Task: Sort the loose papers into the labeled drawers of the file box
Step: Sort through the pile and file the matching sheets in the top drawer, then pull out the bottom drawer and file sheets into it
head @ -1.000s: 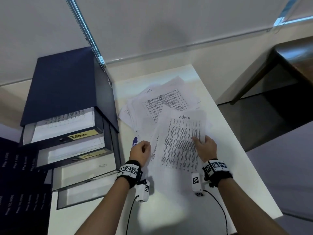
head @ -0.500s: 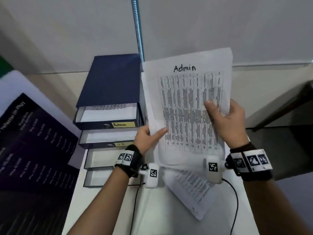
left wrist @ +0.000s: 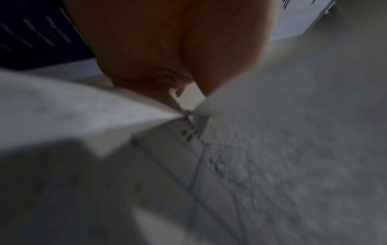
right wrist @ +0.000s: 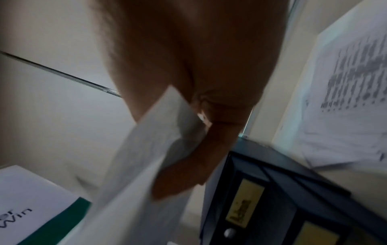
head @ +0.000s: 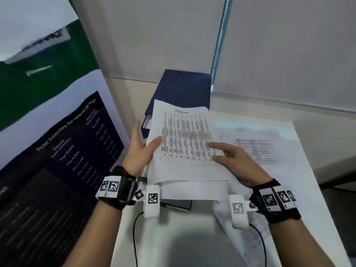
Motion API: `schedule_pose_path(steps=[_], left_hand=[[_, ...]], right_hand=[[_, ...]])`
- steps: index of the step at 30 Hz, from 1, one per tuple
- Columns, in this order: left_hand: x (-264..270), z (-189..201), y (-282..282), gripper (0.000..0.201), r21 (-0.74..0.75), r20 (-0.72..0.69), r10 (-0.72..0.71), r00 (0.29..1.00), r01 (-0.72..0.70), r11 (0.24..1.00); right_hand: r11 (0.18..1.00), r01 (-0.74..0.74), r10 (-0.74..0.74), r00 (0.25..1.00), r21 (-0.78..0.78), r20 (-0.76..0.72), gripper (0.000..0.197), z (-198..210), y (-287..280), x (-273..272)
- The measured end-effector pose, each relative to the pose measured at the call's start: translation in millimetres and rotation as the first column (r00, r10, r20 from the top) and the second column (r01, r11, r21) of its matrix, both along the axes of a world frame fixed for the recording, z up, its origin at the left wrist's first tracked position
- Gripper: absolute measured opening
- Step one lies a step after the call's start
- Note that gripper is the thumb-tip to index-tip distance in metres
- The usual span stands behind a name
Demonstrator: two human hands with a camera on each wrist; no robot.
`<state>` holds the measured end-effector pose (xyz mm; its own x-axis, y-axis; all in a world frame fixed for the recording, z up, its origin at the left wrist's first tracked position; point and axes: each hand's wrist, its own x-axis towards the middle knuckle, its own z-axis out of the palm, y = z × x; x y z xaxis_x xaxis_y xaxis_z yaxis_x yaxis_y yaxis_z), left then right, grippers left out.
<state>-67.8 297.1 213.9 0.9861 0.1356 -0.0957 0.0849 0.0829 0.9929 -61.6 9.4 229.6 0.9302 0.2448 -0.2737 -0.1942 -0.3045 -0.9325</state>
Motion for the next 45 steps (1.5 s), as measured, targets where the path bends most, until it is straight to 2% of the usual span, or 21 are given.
schedule_pose_path(steps=[2,4,5,7,9,13,15,18,20,23,25,27,28,30,32,35,37,38,40,42,45], left_hand=[[-17.6,3.8,28.8,0.077,-0.005,-0.045,-0.021,0.999,0.02,1.0],[-29.1,7.7,53.2,0.057,-0.023,-0.062,-0.079,0.995,0.078,0.997],[-31.7,7.1,63.2,0.046,-0.033,-0.075,-0.093,0.993,0.09,0.995],[-37.0,7.2,75.2,0.04,-0.053,-0.093,-0.084,0.992,0.08,0.995],[-40.5,7.0,79.9,0.045,-0.053,-0.09,-0.086,0.992,0.082,0.995],[-42.9,9.9,77.8,0.034,-0.024,-0.093,-0.161,0.982,0.16,0.987],[-41.4,10.2,74.8,0.036,-0.049,-0.096,-0.191,0.977,0.187,0.981],[-30.8,4.3,67.9,0.045,-0.045,-0.076,-0.141,0.987,0.137,0.989],[-22.2,-2.8,65.9,0.052,0.001,-0.04,-0.08,0.996,0.08,0.997],[-10.5,-10.1,67.5,0.045,0.106,0.013,-0.033,0.999,0.031,0.994],[-1.3,-11.3,66.0,0.041,0.119,0.023,0.003,1.0,-0.006,0.993],[9.1,-11.6,59.8,0.041,0.129,0.045,0.053,0.998,-0.059,0.99],[15.3,-12.2,55.8,0.043,0.216,0.063,0.084,0.994,-0.096,0.972],[27.0,-17.0,48.8,0.048,0.526,0.086,0.154,0.984,-0.176,0.832],[42.6,-23.1,40.0,0.05,0.716,0.165,0.168,0.972,-0.235,0.657],[71.5,-33.2,22.6,0.032,0.829,0.217,-0.009,0.976,-0.179,0.53],[87.6,-42.5,9.7,0.033,0.907,0.106,-0.148,0.983,-0.034,0.42],[93.9,-47.1,4.4,0.038,0.937,0.043,-0.19,0.981,0.027,0.348],[104.7,-54.9,-3.6,0.044,0.966,-0.036,-0.215,0.976,0.089,0.243],[112.6,-60.9,-8.3,0.05,0.979,-0.069,-0.201,0.977,0.105,0.175],[119.5,-60.5,-13.8,0.05,0.99,-0.081,-0.153,0.985,0.097,0.101]], right_hand=[[0.991,-0.099,0.112,0.98,0.085,-0.164,0.04,-2.9,13.6,-2.2],[0.977,-0.143,0.18,0.951,0.158,-0.253,0.04,-0.4,26.8,-3.8],[0.974,-0.116,0.168,0.946,0.194,-0.277,0.037,3.2,32.7,-4.5],[0.969,-0.038,0.111,0.95,0.243,-0.292,0.033,10.5,44.2,-3.4],[0.967,0.046,0.029,0.957,0.249,-0.288,0.031,10.9,50.9,0.9],[0.94,0.216,-0.132,0.944,0.266,-0.302,0.028,6.7,58.9,16.9],[0.934,0.266,-0.187,0.934,0.24,-0.305,0.028,3.3,62.7,28.8],[0.933,0.309,-0.245,0.922,0.187,-0.301,0.03,-4.4,67.0,45.3],[0.943,0.277,-0.211,0.926,0.183,-0.312,0.034,-2.4,66.4,46.6],[0.968,0.115,-0.022,0.924,0.223,-0.381,0.035,4.7,56.7,38.9],[0.97,0.023,0.079,0.911,0.242,-0.405,0.04,7.4,54.2,41.4],[0.981,0.025,0.051,0.923,0.192,-0.381,0.041,8.2,60.6,56.9],[0.988,0.055,0.001,0.934,0.145,-0.358,0.041,8.0,66.3,67.5],[0.993,0.112,-0.093,0.952,0.047,-0.292,0.037,3.2,78.1,90.0],[0.983,0.184,-0.183,0.957,-0.016,-0.226,0.03,-3.4,83.3,113.7],[0.968,0.228,-0.24,0.962,-0.102,-0.129,0.024,-11.5,89.5,137.8],[0.966,0.193,-0.211,0.974,-0.175,-0.088,0.03,-18.4,86.4,145.1],[0.973,0.183,-0.199,0.974,-0.138,-0.113,0.03,-19.6,83.0,144.3],[0.981,0.195,-0.193,0.969,-0.003,-0.156,0.03,-19.0,70.7,135.8],[0.967,0.245,-0.234,0.963,0.072,-0.132,0.028,-18.3,47.3,119.4],[0.924,0.382,-0.378,0.92,0.023,-0.107,0.026,-43.2,-13.6,88.8]])
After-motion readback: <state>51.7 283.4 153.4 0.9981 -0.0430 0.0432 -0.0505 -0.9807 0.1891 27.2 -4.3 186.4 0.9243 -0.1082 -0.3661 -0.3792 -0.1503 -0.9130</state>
